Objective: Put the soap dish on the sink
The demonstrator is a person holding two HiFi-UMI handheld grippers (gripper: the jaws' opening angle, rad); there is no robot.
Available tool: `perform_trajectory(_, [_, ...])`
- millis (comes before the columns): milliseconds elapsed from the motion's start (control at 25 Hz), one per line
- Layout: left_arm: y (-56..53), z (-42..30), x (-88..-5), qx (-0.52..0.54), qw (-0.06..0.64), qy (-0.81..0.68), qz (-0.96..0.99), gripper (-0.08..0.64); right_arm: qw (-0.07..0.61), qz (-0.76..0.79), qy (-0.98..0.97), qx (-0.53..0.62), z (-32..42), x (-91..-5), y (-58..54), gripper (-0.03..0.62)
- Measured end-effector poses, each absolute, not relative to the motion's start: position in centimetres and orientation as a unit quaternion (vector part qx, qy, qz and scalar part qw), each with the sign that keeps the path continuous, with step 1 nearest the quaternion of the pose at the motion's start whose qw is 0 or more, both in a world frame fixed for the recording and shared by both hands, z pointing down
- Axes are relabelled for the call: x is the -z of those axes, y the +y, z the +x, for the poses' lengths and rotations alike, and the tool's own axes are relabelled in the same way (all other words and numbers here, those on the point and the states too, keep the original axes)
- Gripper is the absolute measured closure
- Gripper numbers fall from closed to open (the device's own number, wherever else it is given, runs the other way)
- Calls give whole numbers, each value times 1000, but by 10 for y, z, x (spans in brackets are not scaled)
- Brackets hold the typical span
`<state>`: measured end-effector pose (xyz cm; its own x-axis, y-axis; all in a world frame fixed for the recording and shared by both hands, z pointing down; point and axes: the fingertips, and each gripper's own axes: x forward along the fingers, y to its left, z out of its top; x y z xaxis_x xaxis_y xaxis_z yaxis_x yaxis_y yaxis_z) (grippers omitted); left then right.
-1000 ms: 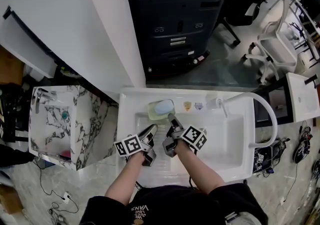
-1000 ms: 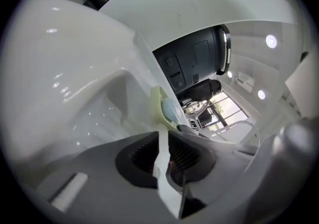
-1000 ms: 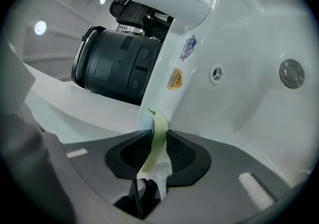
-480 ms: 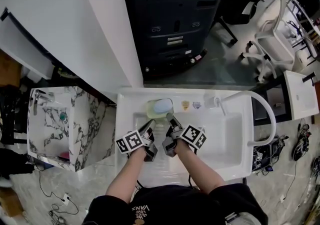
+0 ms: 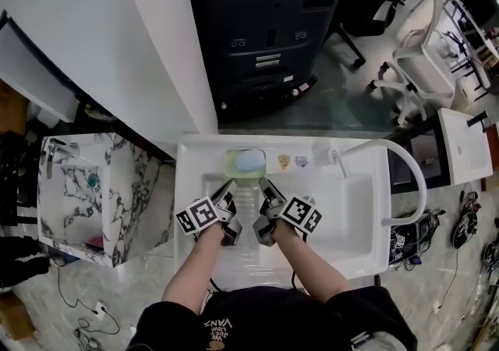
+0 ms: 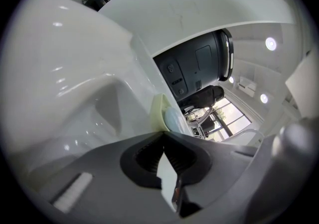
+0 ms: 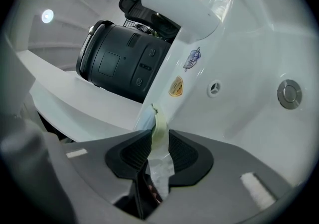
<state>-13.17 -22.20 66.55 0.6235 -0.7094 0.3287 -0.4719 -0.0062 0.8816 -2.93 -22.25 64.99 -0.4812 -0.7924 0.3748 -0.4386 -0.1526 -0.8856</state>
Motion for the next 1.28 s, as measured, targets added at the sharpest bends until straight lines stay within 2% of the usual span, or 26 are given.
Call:
perform_trajectory(120, [-223,-130,-665,106,566,-422,701,506,135,-488,641,577,-29,-650,-219,505])
perform_trajectory(280, [-224,-131,-666,107,565,-423,700,506,122,-486,651,570,-33,-650,-217,591])
perform_trajectory(1000, [-217,-132,-663,99,559,-420,708,506,101,-479,671,557,-33,-645,-217,591])
perform_trajectory(1280, [-208,-134,-643,81,511,-432,739,506,71,-462,710,526,-32,-627,-209,591])
